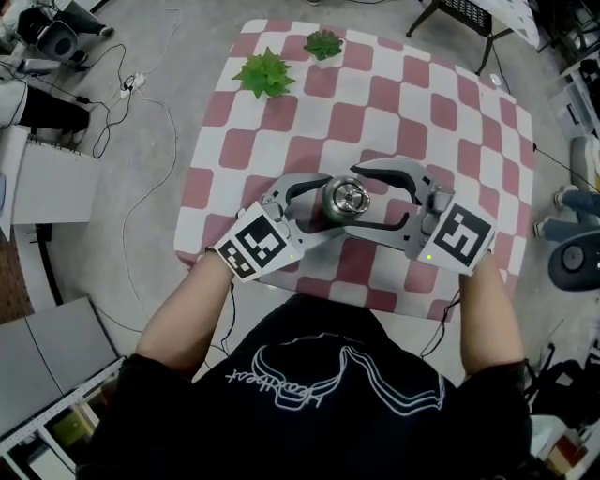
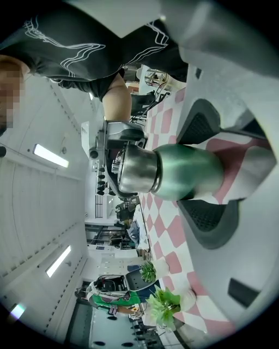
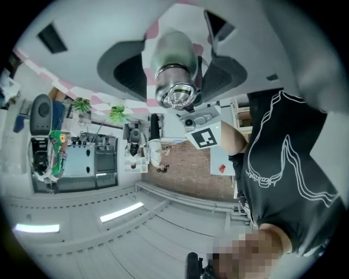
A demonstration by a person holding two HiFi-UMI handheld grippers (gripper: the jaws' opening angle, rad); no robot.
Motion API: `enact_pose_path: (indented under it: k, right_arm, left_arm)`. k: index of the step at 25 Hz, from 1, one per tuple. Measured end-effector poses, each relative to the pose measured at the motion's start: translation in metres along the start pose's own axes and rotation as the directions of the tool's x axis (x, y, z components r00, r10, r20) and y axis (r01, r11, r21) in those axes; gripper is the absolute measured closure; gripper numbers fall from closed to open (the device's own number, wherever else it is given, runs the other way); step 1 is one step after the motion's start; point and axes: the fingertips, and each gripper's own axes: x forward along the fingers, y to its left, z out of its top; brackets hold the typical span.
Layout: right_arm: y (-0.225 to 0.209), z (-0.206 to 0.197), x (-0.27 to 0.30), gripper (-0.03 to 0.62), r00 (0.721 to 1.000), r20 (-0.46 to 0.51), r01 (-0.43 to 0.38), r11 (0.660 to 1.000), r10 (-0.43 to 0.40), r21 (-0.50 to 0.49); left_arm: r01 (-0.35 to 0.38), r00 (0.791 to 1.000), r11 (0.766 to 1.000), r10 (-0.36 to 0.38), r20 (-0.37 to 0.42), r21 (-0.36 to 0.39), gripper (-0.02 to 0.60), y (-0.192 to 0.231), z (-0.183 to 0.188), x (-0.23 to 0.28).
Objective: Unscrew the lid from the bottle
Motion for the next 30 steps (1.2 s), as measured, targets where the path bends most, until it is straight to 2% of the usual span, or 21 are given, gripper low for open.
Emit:
enact_pose_path:
  k: [3,6,9,15,21,25,30]
  right_arm:
    - [0.000,0.004,-0.002,0.269,0.991,0.039,0.128,0.992,-0.129,0.022]
    - [-0.001,0.007,-0.006,0.275,0.969,0.088,0.225,0.971,-0.232,0.083]
    - [-0.002,0.006,-0.010,0.287,0.944,0.115,0.288,0.944,-0.308,0.164]
    - [0.000,0.000,-0.005,0.312,0.901,0.108,0.392,0.896,-0.420,0.209]
    - [-0.002,0.000,-0.002,0.332,0.877,0.113,0.437,0.873,-0.467,0.216]
    - [0.000,0.000,-0.001,0.350,0.878,0.113,0.435,0.874,-0.465,0.216]
    - [0.000,-0.001,0.000,0.352,0.897,0.096,0.408,0.890,-0.432,0.202]
  left_arm:
    - [-0.037,0.999,0.999,0.037,0.011,-0.017,0.264,0.000,0.000,-0.001]
    - [-0.089,0.996,0.995,0.090,0.021,-0.041,0.264,0.000,0.000,-0.002]
    - [-0.149,0.988,0.987,0.151,0.024,-0.062,0.264,-0.001,0.000,-0.002]
    - [-0.249,0.967,0.961,0.254,0.032,-0.120,0.264,-0.002,-0.001,-0.003]
    - [-0.301,0.952,0.942,0.307,0.017,-0.146,0.264,-0.002,-0.002,-0.003]
    - [-0.302,0.951,0.942,0.307,0.016,-0.149,0.264,-0.002,-0.002,-0.003]
    - [-0.267,0.963,0.957,0.270,0.013,-0.111,0.264,-0.001,-0.003,-0.002]
